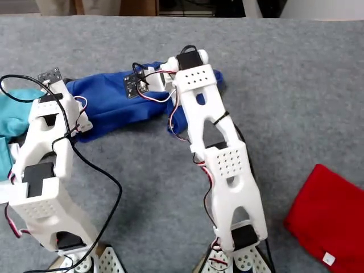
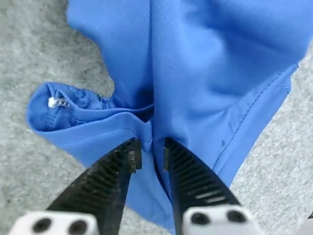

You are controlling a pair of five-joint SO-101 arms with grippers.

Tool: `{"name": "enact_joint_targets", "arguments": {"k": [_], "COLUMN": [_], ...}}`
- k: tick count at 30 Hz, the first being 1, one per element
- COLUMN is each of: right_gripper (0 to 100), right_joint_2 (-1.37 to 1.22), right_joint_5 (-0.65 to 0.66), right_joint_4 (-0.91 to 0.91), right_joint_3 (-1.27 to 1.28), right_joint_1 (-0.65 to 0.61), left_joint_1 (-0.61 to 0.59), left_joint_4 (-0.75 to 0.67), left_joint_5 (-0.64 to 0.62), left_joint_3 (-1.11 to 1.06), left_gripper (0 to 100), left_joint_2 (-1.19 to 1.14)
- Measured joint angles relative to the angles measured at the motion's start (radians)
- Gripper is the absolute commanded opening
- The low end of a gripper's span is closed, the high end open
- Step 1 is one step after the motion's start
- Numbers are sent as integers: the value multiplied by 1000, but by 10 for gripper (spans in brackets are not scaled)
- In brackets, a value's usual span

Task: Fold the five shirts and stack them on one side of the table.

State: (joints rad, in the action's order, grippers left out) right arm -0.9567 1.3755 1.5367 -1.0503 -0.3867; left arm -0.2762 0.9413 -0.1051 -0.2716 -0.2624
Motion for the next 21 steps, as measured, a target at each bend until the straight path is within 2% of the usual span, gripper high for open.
{"name": "enact_joint_targets", "arguments": {"k": [21], "right_gripper": [95], "right_joint_2": [-9], "right_joint_5": [-11], "right_joint_4": [184], "right_joint_3": [-2], "right_joint_1": [0], "left_joint_1": [0], "left_joint_4": [-2], "left_joint_5": [0], "left_joint_3": [0], "left_gripper": [32], "left_joint_2": [0]}}
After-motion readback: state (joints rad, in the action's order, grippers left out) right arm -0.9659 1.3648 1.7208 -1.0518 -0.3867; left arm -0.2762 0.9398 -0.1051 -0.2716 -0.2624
